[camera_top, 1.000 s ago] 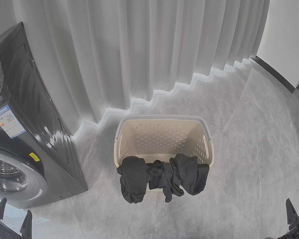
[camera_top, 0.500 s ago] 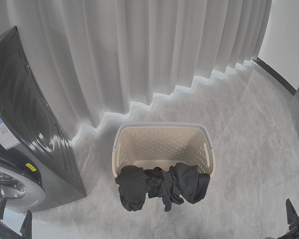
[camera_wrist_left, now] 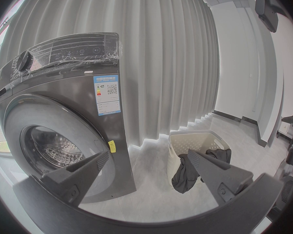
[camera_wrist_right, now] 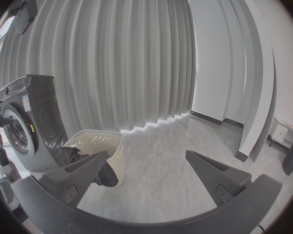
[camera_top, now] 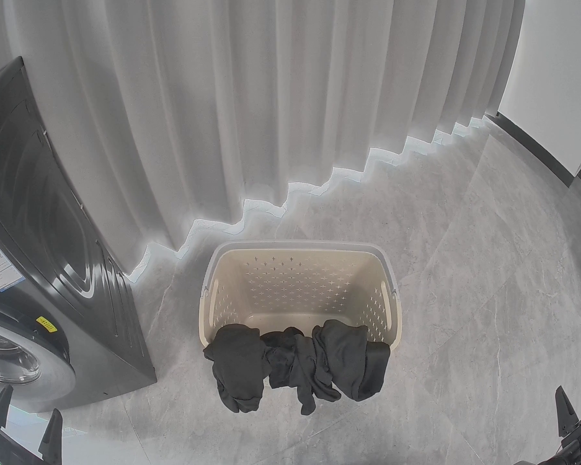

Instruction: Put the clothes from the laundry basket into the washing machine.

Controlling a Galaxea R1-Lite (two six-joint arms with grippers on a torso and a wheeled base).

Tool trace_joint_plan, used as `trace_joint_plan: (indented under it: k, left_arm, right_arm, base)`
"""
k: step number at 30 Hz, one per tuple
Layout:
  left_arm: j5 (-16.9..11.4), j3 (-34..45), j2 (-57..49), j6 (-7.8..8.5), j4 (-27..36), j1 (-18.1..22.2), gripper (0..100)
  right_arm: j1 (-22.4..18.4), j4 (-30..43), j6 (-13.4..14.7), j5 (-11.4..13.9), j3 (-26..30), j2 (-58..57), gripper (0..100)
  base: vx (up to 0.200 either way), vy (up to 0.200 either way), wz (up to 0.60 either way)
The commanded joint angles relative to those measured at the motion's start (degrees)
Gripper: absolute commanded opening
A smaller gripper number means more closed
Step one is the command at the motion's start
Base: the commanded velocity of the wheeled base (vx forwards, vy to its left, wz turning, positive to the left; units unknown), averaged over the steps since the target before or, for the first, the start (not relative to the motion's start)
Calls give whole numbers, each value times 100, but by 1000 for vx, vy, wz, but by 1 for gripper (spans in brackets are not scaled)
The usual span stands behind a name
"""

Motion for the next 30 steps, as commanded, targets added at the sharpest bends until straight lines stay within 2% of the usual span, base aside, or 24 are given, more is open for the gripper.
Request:
trace_joint_plan:
  k: [1,8,20,23,30]
  left_arm:
    - [1,101,-75,0,-1,-3,100]
    - [1,101,-75,0,-1,-3,100]
    - [1,101,-75,-9,-1,-3,100]
    - [1,101,-75,-9,-1,-3,100]
    - [1,101,-75,0,-1,-3,100]
  right_arm:
    - [2,-4,-1,2,101,-7,100]
    - [2,-4,-1,2,101,-7,100]
    - [2,-4,-1,2,101,-7,100]
    - [2,-4,-1,2,101,-7,100]
    - [2,-4,-1,2,101,-7,100]
  base:
    - [200,0,0]
    - [200,0,0]
    - [0,0,0]
    - [200,0,0]
    - [0,0,0]
